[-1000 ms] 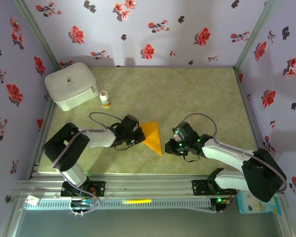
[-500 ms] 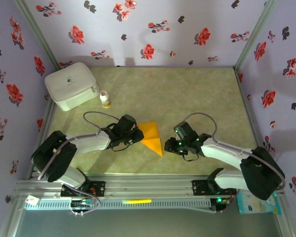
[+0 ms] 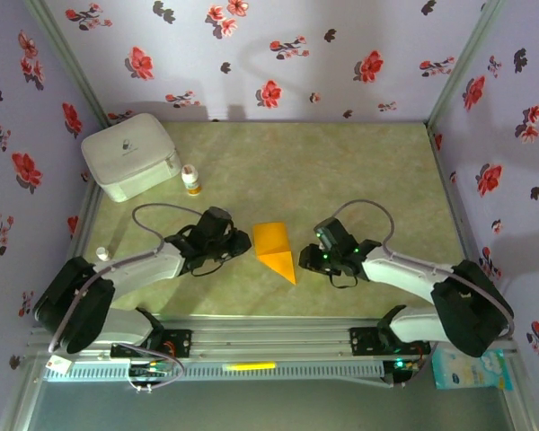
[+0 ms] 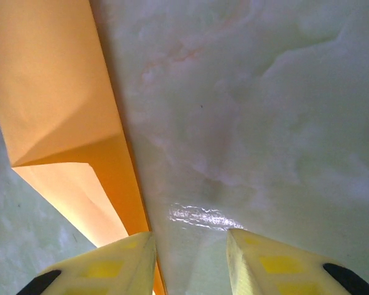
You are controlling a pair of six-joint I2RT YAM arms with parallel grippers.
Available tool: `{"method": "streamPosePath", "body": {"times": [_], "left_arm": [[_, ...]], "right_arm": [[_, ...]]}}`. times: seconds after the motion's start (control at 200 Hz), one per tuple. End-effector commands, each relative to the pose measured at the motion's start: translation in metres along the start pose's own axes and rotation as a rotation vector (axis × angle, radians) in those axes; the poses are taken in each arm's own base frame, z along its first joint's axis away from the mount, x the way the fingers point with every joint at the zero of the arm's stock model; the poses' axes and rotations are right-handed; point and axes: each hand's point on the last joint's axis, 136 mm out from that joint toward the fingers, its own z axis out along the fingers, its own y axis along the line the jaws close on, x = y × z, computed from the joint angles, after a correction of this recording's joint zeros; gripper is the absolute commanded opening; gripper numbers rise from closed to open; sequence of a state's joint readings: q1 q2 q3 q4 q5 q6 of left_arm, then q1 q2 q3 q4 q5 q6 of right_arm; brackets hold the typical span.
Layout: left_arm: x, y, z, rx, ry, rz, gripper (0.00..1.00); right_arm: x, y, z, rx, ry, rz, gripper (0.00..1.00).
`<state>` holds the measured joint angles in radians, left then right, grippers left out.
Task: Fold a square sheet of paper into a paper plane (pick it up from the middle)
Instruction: Fourth fold the wing at the center of the table.
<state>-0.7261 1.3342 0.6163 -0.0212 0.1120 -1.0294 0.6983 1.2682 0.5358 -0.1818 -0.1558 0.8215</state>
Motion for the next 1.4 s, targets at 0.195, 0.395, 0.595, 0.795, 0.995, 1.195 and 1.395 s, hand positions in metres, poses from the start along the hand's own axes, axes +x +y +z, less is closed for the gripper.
{"method": "streamPosePath", "body": {"times": [0.195,0.395,0.595,0.795,0.995,1.195,1.395], "left_arm": [[0.005,0.010,0.001,0.028,0.036,0.008,0.25],[0.008,0.009,0.004,0.066,0.053,-0.007,0.27],[0.008,0.000,0.006,0.120,0.063,-0.017,0.31],[0.009,-0.011,0.018,0.182,0.084,-0.062,0.32],[0.011,-0.009,0.032,0.160,0.122,-0.087,0.32],[0.010,0.001,0.035,0.118,0.119,-0.106,0.32],[0.008,0.013,0.028,0.084,0.095,-0.120,0.33]], "right_arm": [[-0.008,-0.001,-0.010,-0.040,-0.045,0.023,0.39],[-0.013,0.014,0.002,-0.129,0.018,0.070,0.39],[-0.016,0.020,0.007,-0.146,0.033,0.071,0.39],[-0.024,0.029,0.019,-0.171,0.070,0.076,0.39],[-0.027,0.040,0.025,-0.223,0.088,0.071,0.38],[-0.023,0.041,0.029,-0.221,0.125,0.051,0.37],[-0.026,0.031,0.017,-0.177,0.078,0.034,0.37]]}}
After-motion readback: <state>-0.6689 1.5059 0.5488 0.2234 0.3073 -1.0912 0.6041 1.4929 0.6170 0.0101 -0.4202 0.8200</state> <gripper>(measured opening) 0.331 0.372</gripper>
